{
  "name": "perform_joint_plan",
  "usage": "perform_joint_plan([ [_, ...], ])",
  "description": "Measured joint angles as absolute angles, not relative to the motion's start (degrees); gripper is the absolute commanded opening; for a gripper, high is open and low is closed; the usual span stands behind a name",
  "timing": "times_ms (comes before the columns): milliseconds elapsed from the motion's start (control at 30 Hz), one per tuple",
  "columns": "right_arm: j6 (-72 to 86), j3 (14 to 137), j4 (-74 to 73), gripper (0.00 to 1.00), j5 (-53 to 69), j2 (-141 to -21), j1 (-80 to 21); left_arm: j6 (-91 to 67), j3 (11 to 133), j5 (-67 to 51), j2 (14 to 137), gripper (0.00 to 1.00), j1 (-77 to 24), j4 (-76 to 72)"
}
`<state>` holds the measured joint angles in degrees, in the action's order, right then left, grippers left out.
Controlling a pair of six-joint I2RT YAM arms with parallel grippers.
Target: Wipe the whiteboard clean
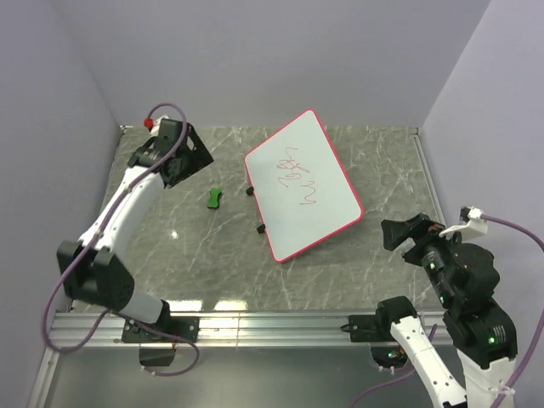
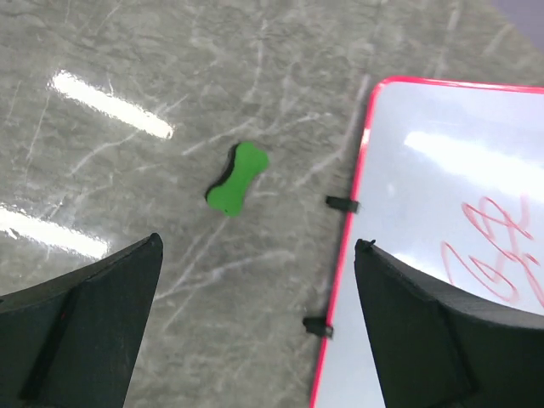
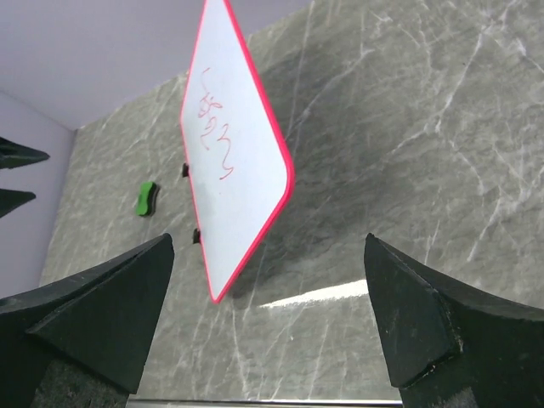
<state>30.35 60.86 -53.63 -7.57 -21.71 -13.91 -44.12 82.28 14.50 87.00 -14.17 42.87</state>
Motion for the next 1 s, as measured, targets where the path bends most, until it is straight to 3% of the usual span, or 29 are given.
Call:
perform_joint_plan([
  [233,30.35,60.82,-56.23,1.0,-3.49,-18.37,-14.11,-42.22,70.81,8.54,76.58,0.98,-14.76,39.18],
  [567,29.12,60.51,-60.1,1.0,0.43,-17.39,-14.13,-35.27,66.17,6.66,89.25,0.87,-18.81,32.67],
  [1000,31.27,55.55,-62.19,1.0,0.84,-16.03,-14.13,-26.06,72.34,5.72,106.63,0.74,-16.53,26.65],
])
